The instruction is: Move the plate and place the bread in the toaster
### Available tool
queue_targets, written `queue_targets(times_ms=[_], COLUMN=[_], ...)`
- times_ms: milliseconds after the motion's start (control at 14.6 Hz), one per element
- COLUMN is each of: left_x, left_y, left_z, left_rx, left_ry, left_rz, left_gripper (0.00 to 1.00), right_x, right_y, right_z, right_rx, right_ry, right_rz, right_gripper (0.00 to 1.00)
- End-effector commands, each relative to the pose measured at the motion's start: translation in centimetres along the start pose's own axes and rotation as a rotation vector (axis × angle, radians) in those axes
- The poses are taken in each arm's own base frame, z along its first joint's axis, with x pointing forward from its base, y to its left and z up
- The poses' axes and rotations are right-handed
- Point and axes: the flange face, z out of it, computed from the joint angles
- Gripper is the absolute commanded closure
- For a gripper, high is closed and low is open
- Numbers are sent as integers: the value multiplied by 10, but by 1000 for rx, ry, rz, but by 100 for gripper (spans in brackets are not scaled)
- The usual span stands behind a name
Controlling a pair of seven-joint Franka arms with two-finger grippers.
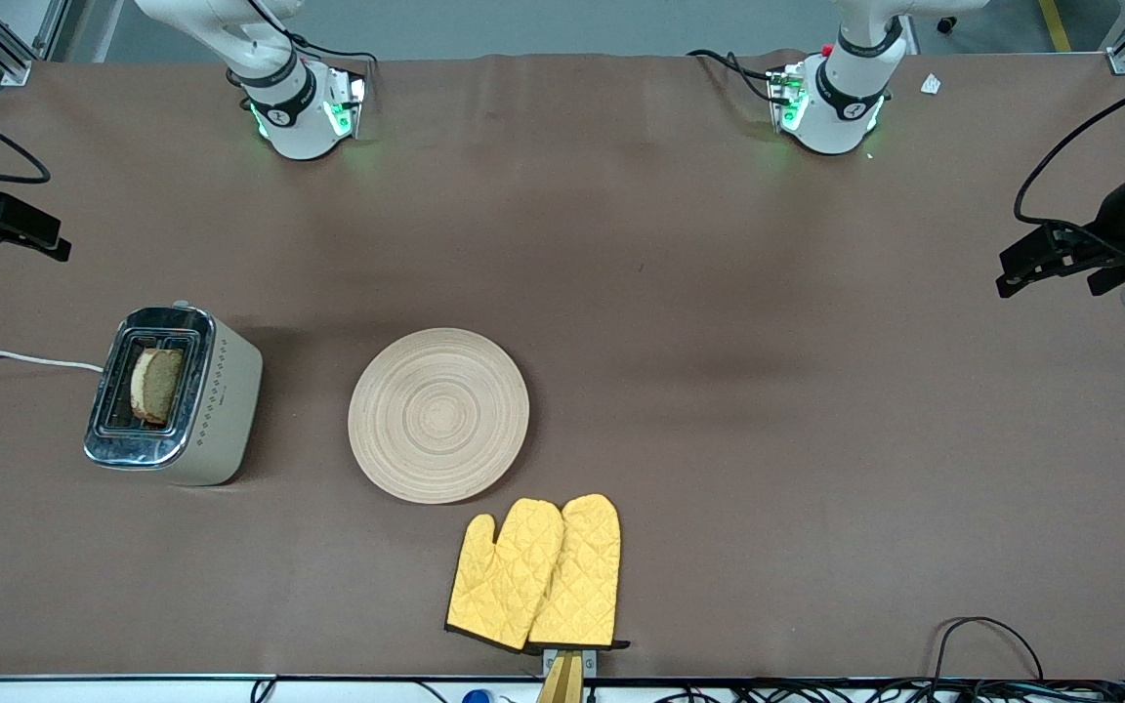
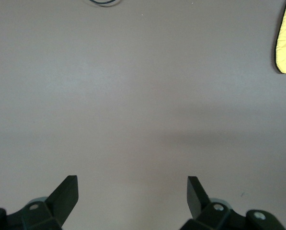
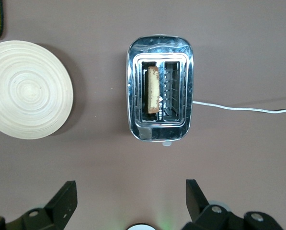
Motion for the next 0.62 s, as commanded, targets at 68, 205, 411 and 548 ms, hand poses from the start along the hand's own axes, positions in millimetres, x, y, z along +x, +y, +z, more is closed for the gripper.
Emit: queue_targets(times_ms=[68, 205, 411, 548], left_x=[-4, -4, -3, -3], left_y=[0, 0, 2, 1], left_z=[-7, -8, -7, -8], left_rx=[-6, -2, 1, 1], left_ry=[-2, -1, 0, 1], left_rz=[-6, -11, -8, -11], left_gripper=[0, 0, 0, 0], right_x=[-32, -39, -39, -39], right_y=[1, 1, 9, 15], right_z=[0, 2, 3, 4], right_rx=[34, 35, 35, 35], right_ry=[25, 31, 65, 66], right_rz=[-27, -30, -89, -97], right_gripper=[0, 0, 0, 0])
